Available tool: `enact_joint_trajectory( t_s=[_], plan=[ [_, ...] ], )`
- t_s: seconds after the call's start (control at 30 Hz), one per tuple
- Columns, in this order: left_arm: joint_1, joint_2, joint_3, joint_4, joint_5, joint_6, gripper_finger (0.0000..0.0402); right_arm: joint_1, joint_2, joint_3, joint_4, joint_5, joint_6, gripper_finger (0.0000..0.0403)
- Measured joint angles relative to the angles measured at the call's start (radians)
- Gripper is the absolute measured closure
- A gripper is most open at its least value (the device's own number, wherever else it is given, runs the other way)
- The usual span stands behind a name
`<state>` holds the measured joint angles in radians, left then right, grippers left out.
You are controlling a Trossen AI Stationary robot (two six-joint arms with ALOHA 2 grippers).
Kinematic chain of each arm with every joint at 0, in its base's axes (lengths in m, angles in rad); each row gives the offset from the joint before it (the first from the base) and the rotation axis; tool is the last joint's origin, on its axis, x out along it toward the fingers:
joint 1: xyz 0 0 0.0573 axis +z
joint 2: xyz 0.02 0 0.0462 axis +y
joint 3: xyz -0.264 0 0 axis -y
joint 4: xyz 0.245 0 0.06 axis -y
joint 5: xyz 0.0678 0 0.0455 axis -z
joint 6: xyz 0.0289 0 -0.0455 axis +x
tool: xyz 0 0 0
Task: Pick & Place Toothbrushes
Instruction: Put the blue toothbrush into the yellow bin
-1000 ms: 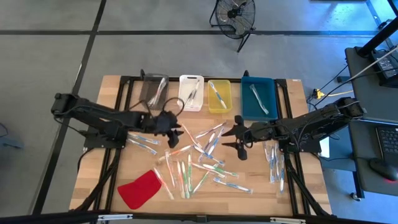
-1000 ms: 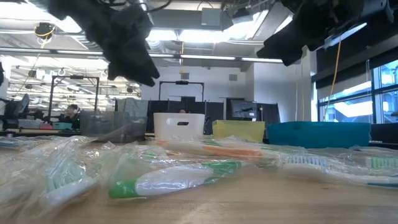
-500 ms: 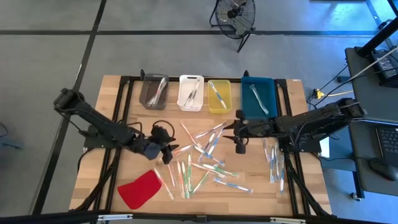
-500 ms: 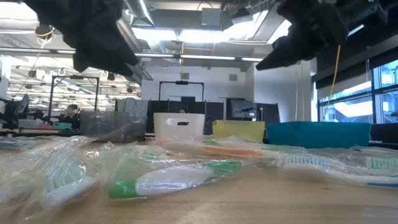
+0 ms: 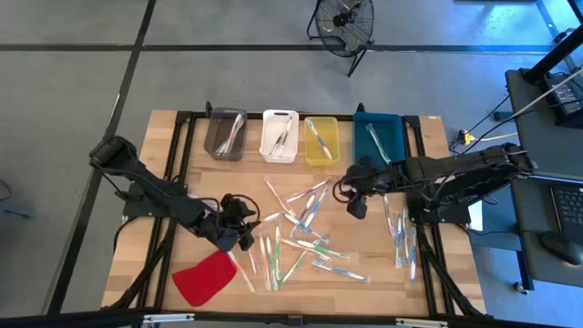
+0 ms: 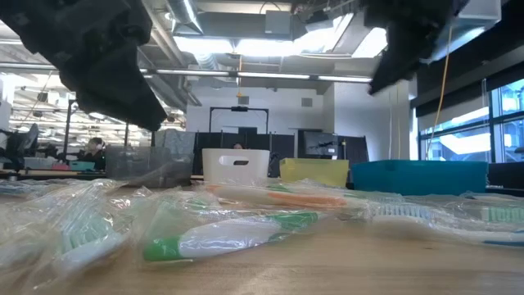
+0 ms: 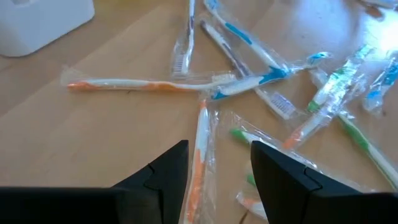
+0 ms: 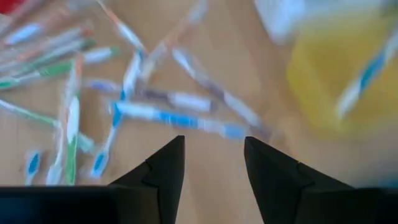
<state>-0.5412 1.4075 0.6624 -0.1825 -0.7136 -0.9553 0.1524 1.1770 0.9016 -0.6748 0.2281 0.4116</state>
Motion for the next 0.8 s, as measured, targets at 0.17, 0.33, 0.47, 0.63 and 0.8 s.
enact_joint_trajectory(
  t_s=[0.17,0.33,0.47,0.63,0.8],
  plan=[
    [0.015,0.003,0.000,0.000,-0.012,-0.003,0.0233,0.010,0.000,0.002,-0.171,-0.135,0.265,0.0258],
    [0.022,0.003,0.000,-0.001,-0.058,0.007,0.0233,0.053,0.000,0.002,-0.286,-0.222,0.498,0.0279],
    [0.016,0.003,0.000,-0.001,-0.053,0.028,0.0233,0.095,0.000,0.002,-0.367,-0.233,0.684,0.0295],
    [0.006,0.003,0.000,-0.001,-0.054,0.053,0.0233,0.140,0.000,0.002,-0.501,-0.209,0.835,0.0305],
    [0.017,0.003,0.000,0.000,-0.054,0.110,0.0233,0.181,0.000,0.002,-0.553,-0.170,0.950,0.0298]
  ],
)
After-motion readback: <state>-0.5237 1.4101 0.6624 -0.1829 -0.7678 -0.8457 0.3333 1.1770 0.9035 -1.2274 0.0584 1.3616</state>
